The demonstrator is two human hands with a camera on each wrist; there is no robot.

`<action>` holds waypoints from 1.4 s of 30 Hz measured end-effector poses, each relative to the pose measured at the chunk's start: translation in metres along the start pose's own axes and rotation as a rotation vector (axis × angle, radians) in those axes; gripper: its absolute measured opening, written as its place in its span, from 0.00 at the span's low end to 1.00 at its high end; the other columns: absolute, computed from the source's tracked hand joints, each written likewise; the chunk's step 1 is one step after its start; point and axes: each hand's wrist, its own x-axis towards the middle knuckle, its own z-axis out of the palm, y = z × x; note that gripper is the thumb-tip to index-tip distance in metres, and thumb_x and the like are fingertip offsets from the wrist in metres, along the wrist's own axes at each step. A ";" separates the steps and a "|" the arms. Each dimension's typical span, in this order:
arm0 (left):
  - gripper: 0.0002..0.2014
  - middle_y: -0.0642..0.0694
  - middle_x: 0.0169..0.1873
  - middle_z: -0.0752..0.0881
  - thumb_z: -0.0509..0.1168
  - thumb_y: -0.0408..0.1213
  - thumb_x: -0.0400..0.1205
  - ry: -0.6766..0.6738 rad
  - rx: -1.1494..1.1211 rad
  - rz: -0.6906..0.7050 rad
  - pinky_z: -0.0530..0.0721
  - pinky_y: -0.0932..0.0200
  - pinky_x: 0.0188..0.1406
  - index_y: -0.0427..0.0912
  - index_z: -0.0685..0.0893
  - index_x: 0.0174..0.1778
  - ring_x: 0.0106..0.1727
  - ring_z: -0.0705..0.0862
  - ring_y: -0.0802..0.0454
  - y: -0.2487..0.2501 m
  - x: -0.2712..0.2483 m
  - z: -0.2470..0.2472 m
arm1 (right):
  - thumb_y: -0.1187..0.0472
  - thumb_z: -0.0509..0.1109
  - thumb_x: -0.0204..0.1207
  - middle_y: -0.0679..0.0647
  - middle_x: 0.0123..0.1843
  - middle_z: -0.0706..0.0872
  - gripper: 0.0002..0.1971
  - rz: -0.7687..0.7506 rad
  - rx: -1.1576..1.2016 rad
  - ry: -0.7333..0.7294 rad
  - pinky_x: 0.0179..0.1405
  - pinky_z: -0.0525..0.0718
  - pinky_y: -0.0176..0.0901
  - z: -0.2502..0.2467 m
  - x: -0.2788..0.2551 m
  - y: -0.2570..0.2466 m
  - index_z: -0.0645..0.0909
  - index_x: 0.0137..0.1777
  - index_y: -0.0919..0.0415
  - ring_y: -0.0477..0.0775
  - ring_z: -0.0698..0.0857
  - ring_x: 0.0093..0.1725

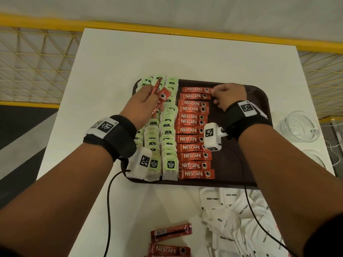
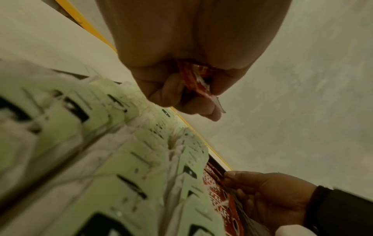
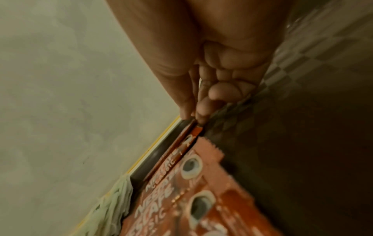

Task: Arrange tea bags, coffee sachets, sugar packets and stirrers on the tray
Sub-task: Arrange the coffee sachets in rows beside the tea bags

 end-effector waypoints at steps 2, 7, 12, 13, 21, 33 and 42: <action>0.08 0.48 0.40 0.87 0.55 0.35 0.88 -0.038 0.041 0.030 0.79 0.70 0.30 0.40 0.78 0.57 0.32 0.81 0.59 0.001 -0.001 0.001 | 0.53 0.72 0.78 0.52 0.46 0.90 0.07 -0.062 -0.107 0.031 0.54 0.87 0.49 -0.005 -0.004 0.000 0.88 0.50 0.55 0.51 0.88 0.44; 0.07 0.54 0.46 0.90 0.58 0.38 0.89 -0.171 0.093 0.097 0.81 0.69 0.38 0.47 0.78 0.61 0.34 0.83 0.64 0.006 -0.013 0.004 | 0.52 0.69 0.80 0.48 0.47 0.89 0.08 -0.221 -0.067 -0.102 0.49 0.85 0.44 -0.023 -0.046 -0.017 0.87 0.51 0.53 0.45 0.85 0.44; 0.08 0.54 0.47 0.90 0.61 0.39 0.88 -0.320 0.111 0.108 0.83 0.68 0.41 0.47 0.80 0.61 0.43 0.87 0.67 0.012 -0.035 0.021 | 0.55 0.73 0.78 0.48 0.39 0.87 0.05 -0.344 -0.032 -0.509 0.37 0.83 0.36 -0.033 -0.101 -0.025 0.86 0.49 0.54 0.40 0.83 0.33; 0.07 0.55 0.46 0.89 0.60 0.39 0.88 -0.334 0.126 0.112 0.83 0.69 0.40 0.47 0.80 0.60 0.44 0.87 0.68 0.012 -0.040 0.024 | 0.58 0.74 0.77 0.50 0.37 0.87 0.04 -0.336 0.015 -0.514 0.36 0.83 0.35 -0.035 -0.107 -0.022 0.86 0.49 0.58 0.41 0.83 0.32; 0.17 0.49 0.44 0.86 0.50 0.49 0.90 -0.231 0.295 0.134 0.83 0.51 0.50 0.41 0.77 0.61 0.47 0.84 0.52 0.015 -0.080 0.023 | 0.66 0.74 0.75 0.55 0.35 0.89 0.05 -0.045 0.261 -0.505 0.33 0.85 0.36 -0.054 -0.151 0.043 0.84 0.49 0.65 0.47 0.85 0.33; 0.12 0.44 0.34 0.69 0.46 0.43 0.90 -0.175 0.198 -0.025 0.67 0.55 0.35 0.43 0.69 0.46 0.34 0.66 0.49 0.011 -0.116 0.023 | 0.58 0.77 0.75 0.53 0.41 0.89 0.04 -0.016 -0.152 -0.392 0.31 0.80 0.37 -0.044 -0.175 0.083 0.85 0.45 0.57 0.47 0.83 0.34; 0.04 0.52 0.44 0.82 0.59 0.39 0.88 -0.238 0.320 0.061 0.77 0.65 0.41 0.47 0.77 0.55 0.43 0.80 0.58 0.001 -0.137 0.030 | 0.53 0.75 0.76 0.50 0.42 0.86 0.08 -0.137 -0.324 -0.315 0.45 0.83 0.43 -0.049 -0.182 0.068 0.84 0.43 0.57 0.49 0.85 0.44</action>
